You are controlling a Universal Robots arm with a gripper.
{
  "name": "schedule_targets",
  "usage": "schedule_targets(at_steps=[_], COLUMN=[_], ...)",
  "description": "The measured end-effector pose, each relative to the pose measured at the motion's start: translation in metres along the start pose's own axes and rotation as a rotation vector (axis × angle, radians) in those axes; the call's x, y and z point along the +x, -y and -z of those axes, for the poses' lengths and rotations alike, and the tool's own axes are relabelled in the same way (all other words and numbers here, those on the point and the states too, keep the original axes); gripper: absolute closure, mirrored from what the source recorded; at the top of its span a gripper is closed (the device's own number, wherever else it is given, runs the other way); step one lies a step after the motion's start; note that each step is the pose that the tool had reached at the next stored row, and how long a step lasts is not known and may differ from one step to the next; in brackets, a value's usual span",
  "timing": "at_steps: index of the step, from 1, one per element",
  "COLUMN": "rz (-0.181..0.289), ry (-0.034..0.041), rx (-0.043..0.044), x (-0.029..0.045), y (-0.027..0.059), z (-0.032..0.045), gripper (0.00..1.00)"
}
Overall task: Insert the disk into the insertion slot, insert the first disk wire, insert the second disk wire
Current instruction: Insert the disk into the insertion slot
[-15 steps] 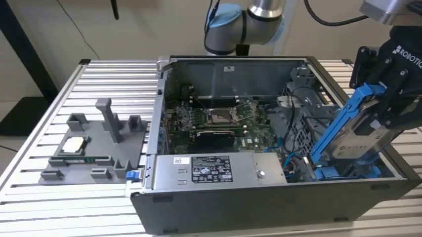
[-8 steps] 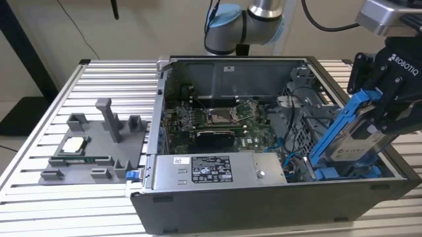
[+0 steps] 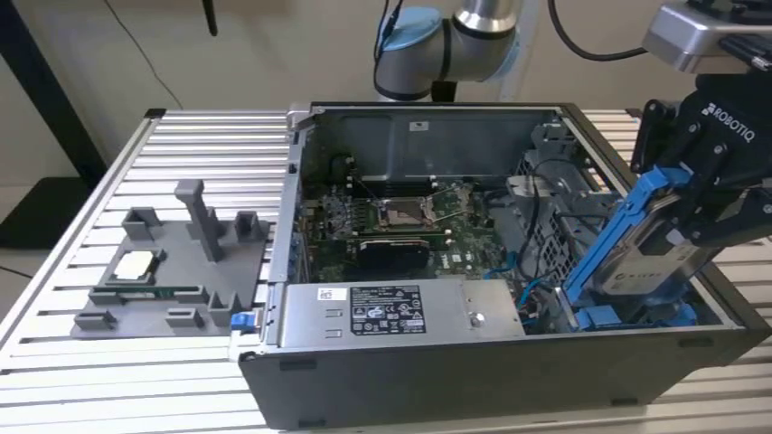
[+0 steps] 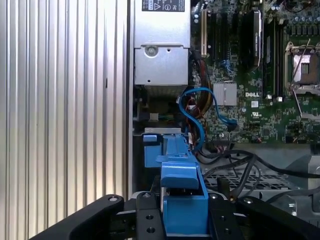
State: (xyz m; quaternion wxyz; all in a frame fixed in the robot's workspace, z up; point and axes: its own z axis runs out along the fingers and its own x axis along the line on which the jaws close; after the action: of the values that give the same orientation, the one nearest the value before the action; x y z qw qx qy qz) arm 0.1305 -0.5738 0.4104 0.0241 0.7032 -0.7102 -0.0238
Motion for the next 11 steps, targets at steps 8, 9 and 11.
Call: schedule_targets(at_steps=[8, 9, 11], rz=[0.000, 0.000, 0.000], ry=[0.0002, 0.0000, 0.0003], rx=[0.0035, 0.0036, 0.0035], x=[-0.0036, -0.0039, -0.0042], y=[0.0006, 0.0007, 0.0010], z=[-0.0106, -0.0124, -0.0162], gripper=[0.67, 0.67, 0.67])
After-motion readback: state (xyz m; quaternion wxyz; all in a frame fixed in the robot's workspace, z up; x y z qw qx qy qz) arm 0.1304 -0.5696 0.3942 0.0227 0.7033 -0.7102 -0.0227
